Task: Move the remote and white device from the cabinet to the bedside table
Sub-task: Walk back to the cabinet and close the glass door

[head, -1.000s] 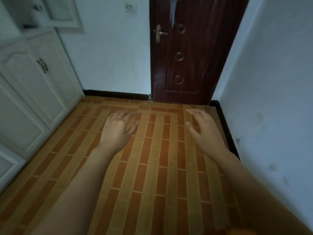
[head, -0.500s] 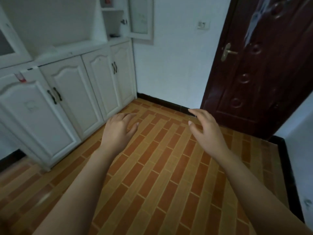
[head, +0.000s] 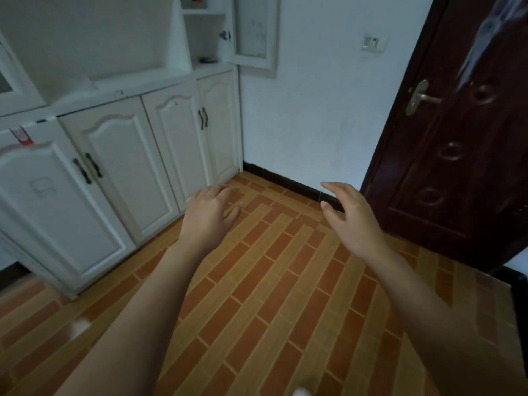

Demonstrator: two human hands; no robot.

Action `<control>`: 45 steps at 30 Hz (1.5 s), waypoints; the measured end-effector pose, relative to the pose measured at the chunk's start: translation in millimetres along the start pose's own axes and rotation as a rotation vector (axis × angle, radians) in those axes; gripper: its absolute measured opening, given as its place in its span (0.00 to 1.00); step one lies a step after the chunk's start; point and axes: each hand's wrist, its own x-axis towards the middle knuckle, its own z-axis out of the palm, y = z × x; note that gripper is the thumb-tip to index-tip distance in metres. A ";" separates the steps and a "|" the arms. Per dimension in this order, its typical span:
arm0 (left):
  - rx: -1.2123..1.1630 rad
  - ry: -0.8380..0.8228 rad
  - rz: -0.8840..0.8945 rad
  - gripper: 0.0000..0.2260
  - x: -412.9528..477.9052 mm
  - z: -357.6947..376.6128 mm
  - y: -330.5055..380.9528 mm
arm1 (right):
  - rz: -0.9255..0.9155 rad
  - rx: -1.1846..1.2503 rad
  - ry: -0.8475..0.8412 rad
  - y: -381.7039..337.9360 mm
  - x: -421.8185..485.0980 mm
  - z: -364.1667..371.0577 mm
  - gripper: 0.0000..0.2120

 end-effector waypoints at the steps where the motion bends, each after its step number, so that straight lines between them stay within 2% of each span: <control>1: -0.005 0.016 -0.012 0.15 18.7 6.9 4.2 | -0.011 0.002 0.000 10.4 16.2 -2.4 0.19; 8: -0.034 0.095 -0.095 0.15 125.6 55.5 25.7 | -0.050 -0.002 -0.041 81.7 121.9 -15.1 0.18; 15: 0.011 0.101 -0.139 0.15 202.2 84.0 3.6 | -0.081 0.027 -0.087 117.9 220.1 3.0 0.18; 23: 0.052 0.079 -0.139 0.16 312.2 117.4 -63.3 | -0.084 0.021 -0.094 143.7 348.0 53.6 0.18; 31: 0.030 0.114 -0.110 0.16 462.7 132.4 -150.4 | -0.068 0.065 -0.038 142.7 502.6 106.9 0.19; 45: 0.032 0.151 -0.098 0.15 667.1 191.2 -234.3 | -0.121 0.138 -0.028 192.1 725.4 190.6 0.18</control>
